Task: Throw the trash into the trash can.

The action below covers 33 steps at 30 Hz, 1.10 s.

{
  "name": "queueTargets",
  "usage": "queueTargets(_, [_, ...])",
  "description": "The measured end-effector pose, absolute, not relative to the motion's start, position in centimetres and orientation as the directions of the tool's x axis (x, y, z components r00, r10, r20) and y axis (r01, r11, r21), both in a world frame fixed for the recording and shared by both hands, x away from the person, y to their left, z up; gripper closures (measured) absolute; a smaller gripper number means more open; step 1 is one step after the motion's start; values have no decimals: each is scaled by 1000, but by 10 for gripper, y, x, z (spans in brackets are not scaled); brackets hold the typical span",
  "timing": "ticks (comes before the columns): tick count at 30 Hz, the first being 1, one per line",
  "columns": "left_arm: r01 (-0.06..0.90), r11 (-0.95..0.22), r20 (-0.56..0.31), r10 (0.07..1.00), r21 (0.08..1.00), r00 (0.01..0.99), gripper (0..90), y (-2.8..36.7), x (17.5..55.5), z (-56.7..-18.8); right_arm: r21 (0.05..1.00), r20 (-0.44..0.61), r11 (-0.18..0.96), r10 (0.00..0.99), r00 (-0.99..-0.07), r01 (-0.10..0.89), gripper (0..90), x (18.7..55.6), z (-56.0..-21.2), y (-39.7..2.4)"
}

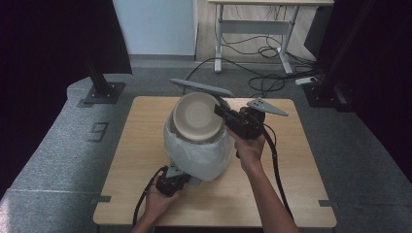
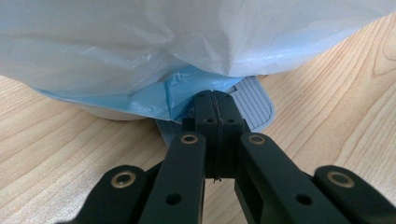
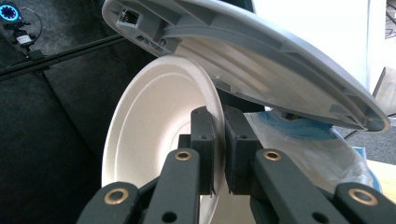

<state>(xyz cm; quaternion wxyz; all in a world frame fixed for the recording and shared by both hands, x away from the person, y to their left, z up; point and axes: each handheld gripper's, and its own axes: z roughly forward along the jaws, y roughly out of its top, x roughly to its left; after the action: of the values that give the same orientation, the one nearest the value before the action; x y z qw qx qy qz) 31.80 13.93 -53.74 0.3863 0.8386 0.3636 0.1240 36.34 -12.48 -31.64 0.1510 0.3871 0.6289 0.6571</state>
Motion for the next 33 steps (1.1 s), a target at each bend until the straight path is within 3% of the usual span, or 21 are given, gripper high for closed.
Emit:
queueTargets(23, [513, -438, -71, 706, 738, 705, 900, 139, 318, -537, 945, 308, -147, 703, -641, 293, 821, 371, -320, -119])
queueTargets(25, [512, -439, -70, 705, 738, 705, 900, 139, 318, -537, 959, 257, -128, 764, -592, 251, 603, 370, -321, -118])
queueTargets(26, [512, -439, -70, 705, 738, 706, 900, 139, 318, -537, 960, 250, -125, 787, -564, 250, 535, 370, -321, -117])
queueTargets(33, [513, -439, -71, 706, 737, 705, 900, 139, 318, -537, 958, 256, -122, 774, -579, 260, 477, 368, -324, -125])
